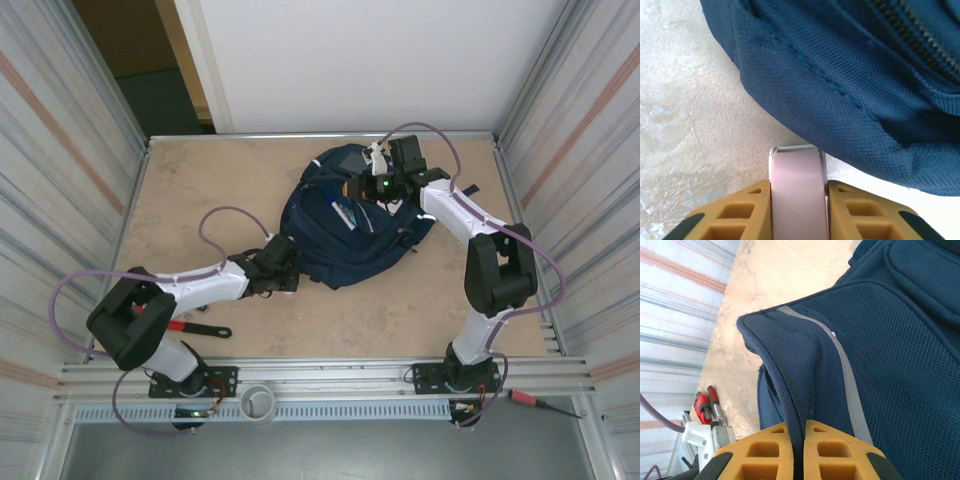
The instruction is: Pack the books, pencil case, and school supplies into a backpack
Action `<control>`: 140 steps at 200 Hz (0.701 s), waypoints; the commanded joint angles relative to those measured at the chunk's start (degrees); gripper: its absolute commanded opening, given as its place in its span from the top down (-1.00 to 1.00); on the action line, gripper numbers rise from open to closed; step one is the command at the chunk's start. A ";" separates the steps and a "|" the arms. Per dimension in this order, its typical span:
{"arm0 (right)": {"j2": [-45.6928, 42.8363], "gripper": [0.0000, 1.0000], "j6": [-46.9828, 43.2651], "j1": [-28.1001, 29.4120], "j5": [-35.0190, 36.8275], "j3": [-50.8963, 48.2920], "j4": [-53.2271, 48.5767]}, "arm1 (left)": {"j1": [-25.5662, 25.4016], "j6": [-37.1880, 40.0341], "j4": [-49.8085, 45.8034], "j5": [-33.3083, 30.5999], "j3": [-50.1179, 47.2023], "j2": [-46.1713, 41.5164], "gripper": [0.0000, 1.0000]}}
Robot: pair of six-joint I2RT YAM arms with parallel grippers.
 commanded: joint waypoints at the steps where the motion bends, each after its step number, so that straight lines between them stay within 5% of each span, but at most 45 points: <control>1: 0.55 0.98 0.83 -0.40 -0.11 -0.38 1.91 | 0.30 -1.16 -0.14 -2.89 -1.52 -5.38 0.55; 54: -0.05 0.98 0.73 -0.44 -0.18 0.67 1.43 | 0.04 -0.15 3.22 -3.47 2.04 -15.33 0.62; 97: -0.24 0.97 1.67 -0.29 -0.87 1.52 1.36 | 5.39 -3.48 14.25 6.25 11.51 -5.14 0.64; 140: -0.95 0.98 1.87 -0.42 -0.47 3.97 -0.08 | 5.58 -5.19 18.84 6.10 23.10 9.12 0.60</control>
